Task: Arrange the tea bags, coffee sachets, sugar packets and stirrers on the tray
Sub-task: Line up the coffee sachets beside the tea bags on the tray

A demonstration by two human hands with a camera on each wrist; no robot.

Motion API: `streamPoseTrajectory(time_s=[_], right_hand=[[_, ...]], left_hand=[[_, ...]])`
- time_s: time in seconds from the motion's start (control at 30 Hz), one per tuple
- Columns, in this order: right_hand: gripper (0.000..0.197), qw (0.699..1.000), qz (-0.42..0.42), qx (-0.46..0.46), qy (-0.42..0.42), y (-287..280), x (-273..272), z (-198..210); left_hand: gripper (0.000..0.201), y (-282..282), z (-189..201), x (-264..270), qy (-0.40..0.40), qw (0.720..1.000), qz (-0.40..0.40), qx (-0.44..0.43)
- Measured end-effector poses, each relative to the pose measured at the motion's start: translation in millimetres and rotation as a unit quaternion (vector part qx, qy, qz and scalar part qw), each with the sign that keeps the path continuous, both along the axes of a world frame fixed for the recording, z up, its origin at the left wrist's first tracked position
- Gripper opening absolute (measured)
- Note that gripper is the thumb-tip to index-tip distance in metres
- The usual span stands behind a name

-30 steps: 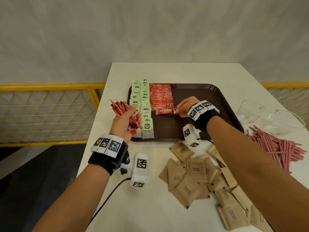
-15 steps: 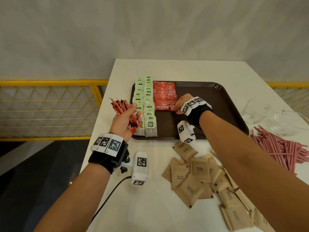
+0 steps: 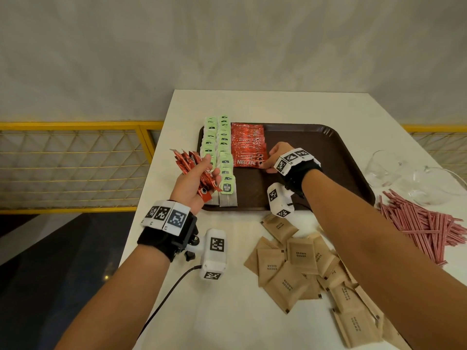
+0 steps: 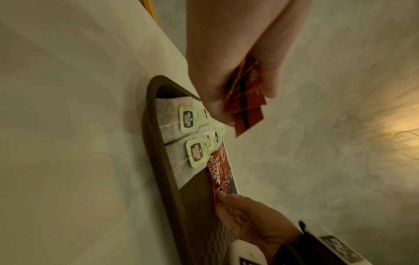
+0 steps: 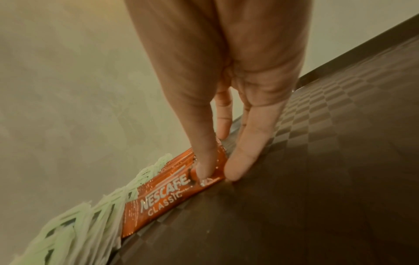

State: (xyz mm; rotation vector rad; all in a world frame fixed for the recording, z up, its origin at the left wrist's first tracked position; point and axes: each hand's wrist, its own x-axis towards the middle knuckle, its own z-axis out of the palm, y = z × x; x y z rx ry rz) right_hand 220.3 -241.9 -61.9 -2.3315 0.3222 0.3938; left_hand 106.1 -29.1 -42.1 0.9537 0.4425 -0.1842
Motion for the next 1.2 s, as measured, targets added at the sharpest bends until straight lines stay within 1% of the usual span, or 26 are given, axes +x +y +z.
streamPoseTrajectory(time_s=[0.07, 0.13, 0.17, 0.2, 0.23, 0.27, 0.3, 0.37, 0.4, 0.47, 0.53, 0.57, 0.67, 0.7, 0.8, 0.83, 0.93, 1.0, 1.1, 1.17, 1.2], right_hand=[[0.036, 0.999, -0.013, -0.036, -0.02, 5, -5, 9], [0.043, 0.994, -0.034, -0.082, -0.068, 11, -12, 24], [0.043, 0.991, -0.032, -0.086, -0.1, 15, -16, 33], [0.041, 0.989, -0.017, -0.071, -0.125, 19, -20, 41], [0.039, 0.991, 0.011, -0.036, -0.13, 24, -26, 49], [0.039, 0.992, 0.05, 0.013, -0.111, 29, -32, 57], [0.039, 0.991, 0.098, 0.066, -0.068, 36, -41, 63], [0.033, 0.97, 0.188, 0.153, 0.03, 51, -58, 72], [0.028, 0.957, 0.22, 0.178, 0.059, 57, -64, 73], [0.018, 0.944, 0.243, 0.214, 0.072, 64, -70, 66], [0.012, 0.939, 0.228, 0.248, 0.069, 62, -71, 59], [0.009, 0.938, 0.215, 0.263, 0.067, 58, -71, 57], [0.005, 0.935, 0.162, 0.311, 0.049, 41, -70, 55], [0.005, 0.932, 0.14, 0.331, 0.047, 36, -70, 54], [0.007, 0.924, 0.084, 0.372, 0.041, 25, -69, 53], [0.007, 0.925, 0.068, 0.371, 0.037, 23, -67, 52], [0.006, 0.94, -0.002, 0.341, 0.014, 10, -59, 49], [0.006, 0.96, -0.042, 0.275, 0.003, -4, -52, 43], [0.011, 0.986, -0.045, 0.158, 0.014, -19, -41, 29], [0.004, 0.994, -0.031, 0.105, 0.028, -20, -35, 21], [0.004, 0.995, -0.022, 0.088, 0.03, -19, -33, 18]], left_hand=[[0.015, 0, 2, 0, -0.006, 1.0, -0.002, -0.009], [0.011, 0, 3, 1, -0.007, 1.0, -0.002, -0.009], [0.01, -1, 4, 1, -0.007, 1.0, 0.0, -0.01], [0.01, -1, 4, 2, -0.005, 1.0, 0.003, -0.014], [0.011, -2, 5, 3, -0.004, 1.0, 0.005, -0.02], [0.014, -4, 6, 3, -0.007, 0.999, 0.006, -0.031], [0.019, -6, 6, 4, -0.013, 0.999, 0.007, -0.045], [0.027, -11, 7, 7, -0.026, 0.998, 0.01, -0.062], [0.031, -13, 7, 8, -0.031, 0.997, 0.006, -0.067], [0.037, -16, 8, 8, -0.038, 0.997, -0.012, -0.069], [0.039, -16, 8, 8, -0.04, 0.997, -0.009, -0.064], [0.035, -15, 7, 8, -0.041, 0.997, 0.004, -0.059], [0.013, -11, 7, 8, -0.024, 0.998, 0.051, -0.034], [0.01, -11, 7, 8, -0.019, 0.998, 0.056, -0.033], [0.018, -13, 4, 9, 0.0, 0.999, 0.044, -0.03], [0.018, -15, 2, 9, 0.007, 0.999, 0.035, -0.027], [0.01, -17, 1, 9, 0.017, 0.999, 0.024, -0.025], [0.008, -14, 0, 8, 0.024, 0.999, 0.036, -0.023], [0.009, -10, -1, 6, 0.034, 0.998, 0.05, -0.012], [0.011, -8, -2, 5, 0.04, 0.998, 0.048, -0.003], [0.011, -8, -2, 5, 0.041, 0.998, 0.045, 0.001]])
